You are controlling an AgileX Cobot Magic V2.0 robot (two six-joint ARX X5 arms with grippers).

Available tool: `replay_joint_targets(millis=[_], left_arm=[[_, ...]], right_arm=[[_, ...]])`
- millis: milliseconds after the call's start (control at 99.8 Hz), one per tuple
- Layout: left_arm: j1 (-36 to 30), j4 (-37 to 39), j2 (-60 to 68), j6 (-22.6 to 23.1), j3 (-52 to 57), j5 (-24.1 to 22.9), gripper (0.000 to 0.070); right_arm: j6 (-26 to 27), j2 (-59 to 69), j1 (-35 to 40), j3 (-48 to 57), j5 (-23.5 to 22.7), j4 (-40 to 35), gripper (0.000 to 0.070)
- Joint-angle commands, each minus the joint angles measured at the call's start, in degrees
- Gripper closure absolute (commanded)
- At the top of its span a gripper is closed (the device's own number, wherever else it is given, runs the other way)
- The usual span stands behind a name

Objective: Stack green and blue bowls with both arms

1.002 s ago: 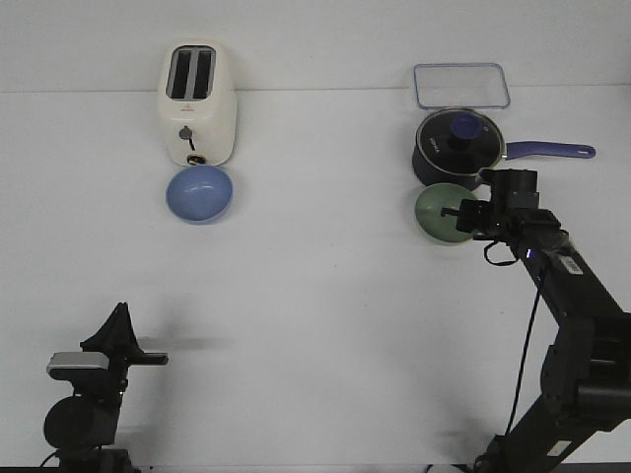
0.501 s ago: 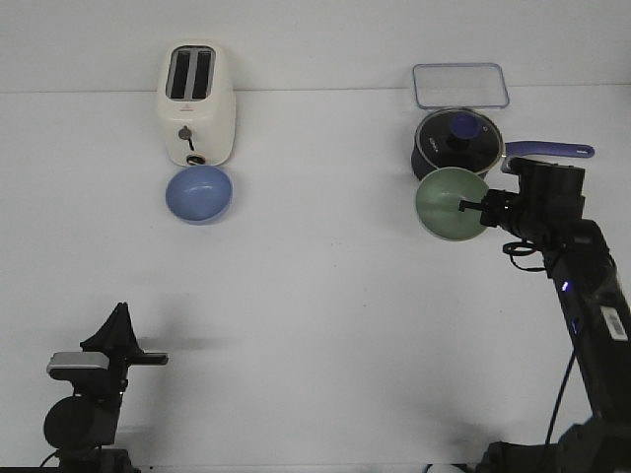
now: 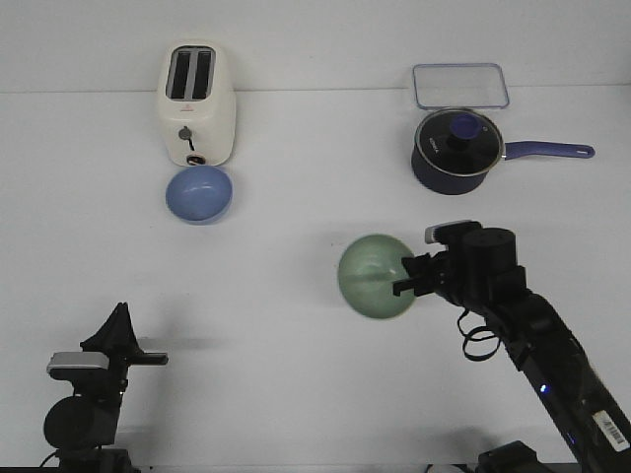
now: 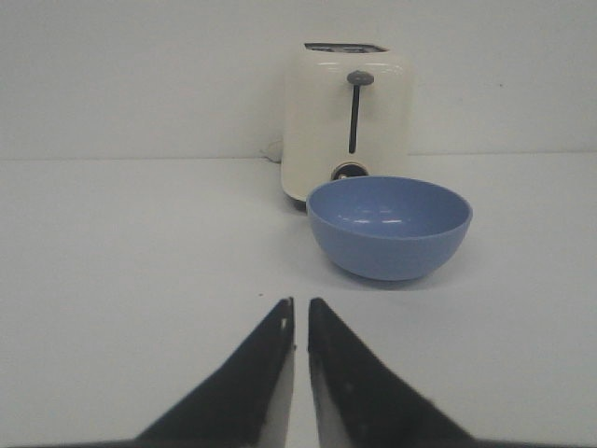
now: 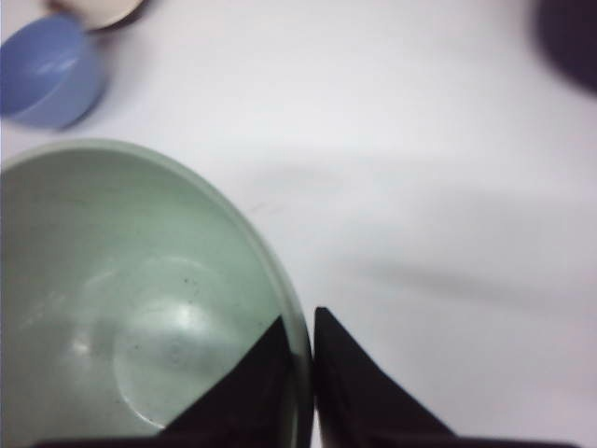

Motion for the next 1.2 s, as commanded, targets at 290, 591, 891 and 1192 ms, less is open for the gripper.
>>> replay_joint_targets(millis=[290,591,891,1192], left_arm=[[0.0,0.7,-0.1,-5.7,-1.1,0.1,0.0685],[0.0,2.2,-0.1,-18.3,-0.5,0.1,0.0688],[0.0,2.2,-0.1,-30.7,2.1,0.1,0.0688],[0.0,-7.6,9.8,-27.6,14.8,0.1,0.0685]], right_arm=[[4.1,4.7,15.3,-6.5,6.4,5.9,0.07],[1.7,13.5,18.3,-7.1,7.3,8.4,0.0678],[-0.6,10.7,16.2,-6.8,6.9,8.4,0.04],[-1.6,-2.9,8.5,-6.8,6.9,7.8,0.04]])
